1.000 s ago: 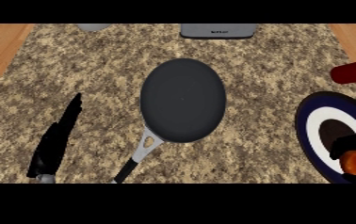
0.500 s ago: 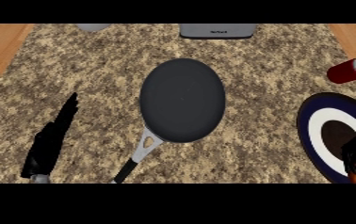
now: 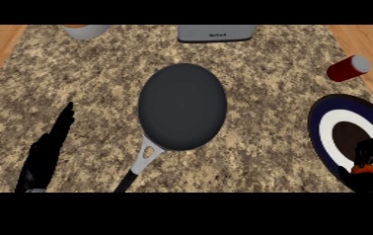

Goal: Pick the tomato from the plate and place it in the pan

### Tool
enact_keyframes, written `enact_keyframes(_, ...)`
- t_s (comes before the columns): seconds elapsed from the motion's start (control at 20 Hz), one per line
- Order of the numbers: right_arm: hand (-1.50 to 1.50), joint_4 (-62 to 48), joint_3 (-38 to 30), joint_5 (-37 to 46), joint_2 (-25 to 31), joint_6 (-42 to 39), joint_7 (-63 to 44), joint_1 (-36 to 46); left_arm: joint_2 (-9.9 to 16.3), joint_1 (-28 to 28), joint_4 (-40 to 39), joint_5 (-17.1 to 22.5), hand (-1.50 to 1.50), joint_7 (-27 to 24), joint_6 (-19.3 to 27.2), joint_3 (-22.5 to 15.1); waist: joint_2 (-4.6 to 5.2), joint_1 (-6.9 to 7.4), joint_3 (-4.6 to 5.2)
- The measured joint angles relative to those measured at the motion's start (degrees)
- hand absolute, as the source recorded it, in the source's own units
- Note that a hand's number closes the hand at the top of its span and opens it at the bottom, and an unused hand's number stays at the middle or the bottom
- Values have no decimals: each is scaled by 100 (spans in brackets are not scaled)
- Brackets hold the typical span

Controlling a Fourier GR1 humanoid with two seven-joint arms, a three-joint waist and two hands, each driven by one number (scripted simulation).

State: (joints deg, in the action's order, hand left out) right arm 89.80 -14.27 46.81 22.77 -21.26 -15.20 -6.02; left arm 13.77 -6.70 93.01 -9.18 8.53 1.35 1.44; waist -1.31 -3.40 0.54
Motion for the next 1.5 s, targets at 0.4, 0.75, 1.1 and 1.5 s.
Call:
enact_keyframes(0.4,150,2584,1076,1600,-794,1107,-1420,371,-32,37,26,-3,0,-15,-54,-74,33,189,-14)
enact_keyframes(0.75,150,3093,2800,3021,-1810,872,-2891,1448,-82,289,-110,-35,0,-51,-104,-114,110,370,-35)
enact_keyframes(1.1,150,1269,3098,2542,-2189,1615,-3738,3144,-246,290,-162,-195,0,-149,-40,-265,152,481,-49)
enact_keyframes(1.5,150,-1484,2920,1464,-2262,3122,-3599,4478,-197,357,-3,-140,0,-6,-183,-223,178,547,-55)
